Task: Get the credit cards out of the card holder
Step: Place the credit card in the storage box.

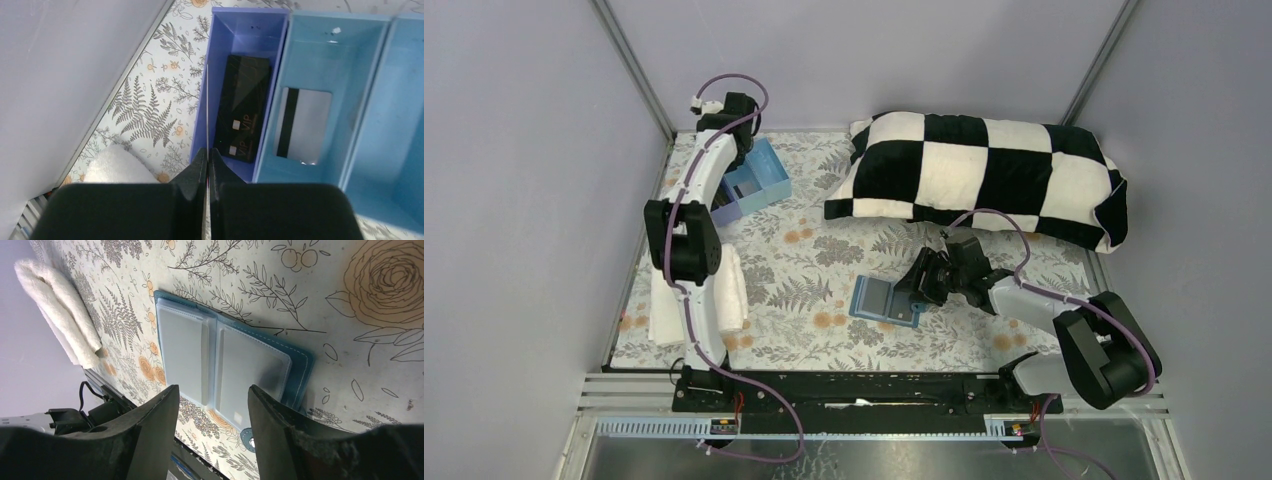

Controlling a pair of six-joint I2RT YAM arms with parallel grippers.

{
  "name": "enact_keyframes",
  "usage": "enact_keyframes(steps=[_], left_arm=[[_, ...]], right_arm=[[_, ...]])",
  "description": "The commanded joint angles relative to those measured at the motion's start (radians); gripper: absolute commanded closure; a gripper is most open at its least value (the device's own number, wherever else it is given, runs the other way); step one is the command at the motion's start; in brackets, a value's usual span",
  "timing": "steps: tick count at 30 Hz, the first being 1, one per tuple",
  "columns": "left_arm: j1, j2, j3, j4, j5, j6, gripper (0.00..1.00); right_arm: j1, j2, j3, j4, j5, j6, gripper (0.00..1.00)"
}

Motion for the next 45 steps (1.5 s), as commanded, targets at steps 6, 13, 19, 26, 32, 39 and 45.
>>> enact_keyframes(steps=[6, 13, 19, 26, 32, 39, 45], left_arm=[[0.086, 0.075, 0.059, 0.045, 0.076, -0.030, 1.00], [0.100, 0.125, 0.055, 0.077, 0.133, -0.020, 1.00], [0.101, 0.109, 0.027, 0.116, 0.177, -0.024, 1.00], [0.102, 0.115, -0.011, 0.100, 0.099, -0.050, 1.00], [0.102, 0.112, -0.055, 0.104, 0.139, -0.054, 0.94], [0.102, 0.081, -0.079, 0.121, 0.189, -0.046, 0.61], [0.082, -0.063, -0.144, 0.195, 0.233, -0.012, 0.57]], right_arm=[[0.007, 0.025, 0.018, 0.009, 0.041, 0.006, 0.40], [0.008, 0.042, 0.034, 0.006, 0.037, 0.004, 0.40], [0.008, 0.048, 0.033, 0.007, 0.038, 0.002, 0.40], [0.009, 0.062, 0.028, 0.027, 0.015, 0.008, 0.40], [0.009, 0.071, 0.027, 0.038, 0.009, 0.009, 0.39], [0.009, 0.034, 0.028, 0.003, 0.033, -0.010, 0.36], [0.009, 0.029, 0.005, 0.045, 0.000, 0.016, 0.35]])
